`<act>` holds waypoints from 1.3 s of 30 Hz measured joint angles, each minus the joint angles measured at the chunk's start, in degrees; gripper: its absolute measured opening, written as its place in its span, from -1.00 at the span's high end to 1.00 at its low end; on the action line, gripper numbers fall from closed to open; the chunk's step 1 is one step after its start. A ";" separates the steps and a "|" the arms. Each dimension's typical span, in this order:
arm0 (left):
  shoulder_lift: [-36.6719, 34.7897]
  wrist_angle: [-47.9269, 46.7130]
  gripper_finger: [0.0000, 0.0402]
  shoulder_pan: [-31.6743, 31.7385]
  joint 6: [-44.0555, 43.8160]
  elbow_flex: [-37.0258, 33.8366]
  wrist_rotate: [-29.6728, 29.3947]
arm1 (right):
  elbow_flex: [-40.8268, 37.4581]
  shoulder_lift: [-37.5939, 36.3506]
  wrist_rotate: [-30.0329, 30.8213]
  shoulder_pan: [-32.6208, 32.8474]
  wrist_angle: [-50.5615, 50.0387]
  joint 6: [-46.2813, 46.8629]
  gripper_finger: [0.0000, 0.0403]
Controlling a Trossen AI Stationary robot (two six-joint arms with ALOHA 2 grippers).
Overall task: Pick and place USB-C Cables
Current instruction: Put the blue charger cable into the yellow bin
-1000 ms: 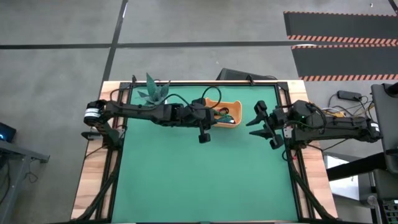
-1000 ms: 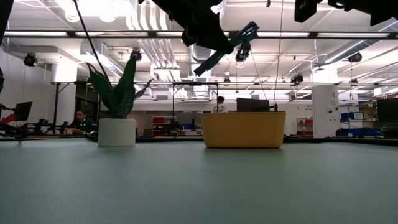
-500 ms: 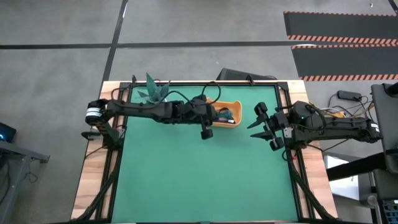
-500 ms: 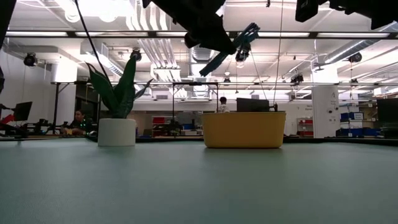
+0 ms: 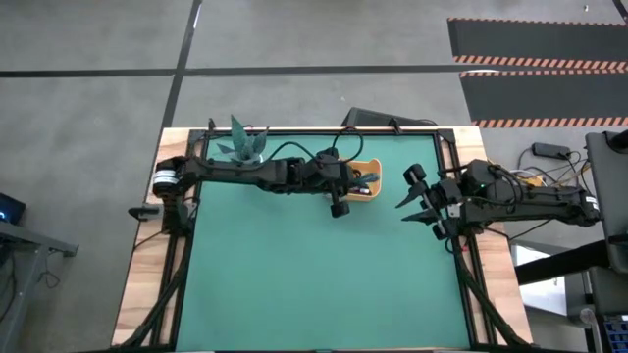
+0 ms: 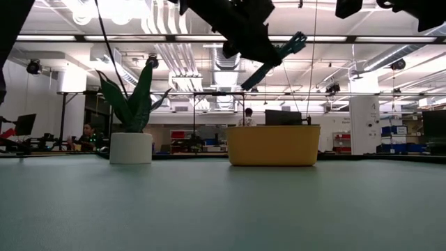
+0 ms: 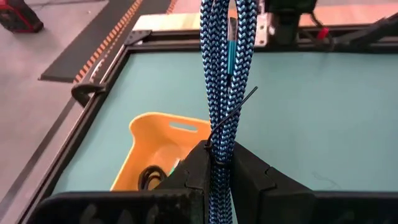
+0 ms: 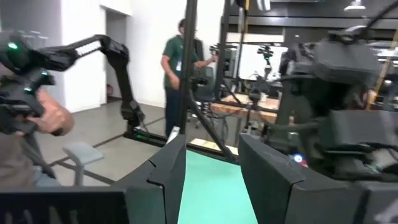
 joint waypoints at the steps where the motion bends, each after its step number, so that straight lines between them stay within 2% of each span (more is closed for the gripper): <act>1: 0.27 -0.59 0.89 0.21 0.00 0.36 0.00 | -0.05 -0.28 -0.26 0.01 -0.04 0.26 0.31; 5: 2.08 -1.31 0.89 1.43 0.27 1.15 0.45 | -0.35 -1.59 -1.72 0.02 -0.22 1.05 0.33; 11: 4.57 -1.68 0.89 4.54 0.40 1.43 5.59 | -0.67 -2.78 -3.11 0.00 -0.30 1.47 0.34; 19: 7.08 -3.61 0.89 7.22 7.00 2.35 7.55 | -0.70 -2.76 -2.78 0.00 -1.57 1.14 0.34; 30: 8.50 -12.90 0.89 8.95 9.63 8.22 7.79 | -0.70 -2.69 -2.62 0.00 -1.86 0.95 0.35; 39: 8.47 -13.39 0.89 9.17 10.60 7.48 7.84 | -0.70 -2.69 -2.60 0.00 -2.07 0.95 0.35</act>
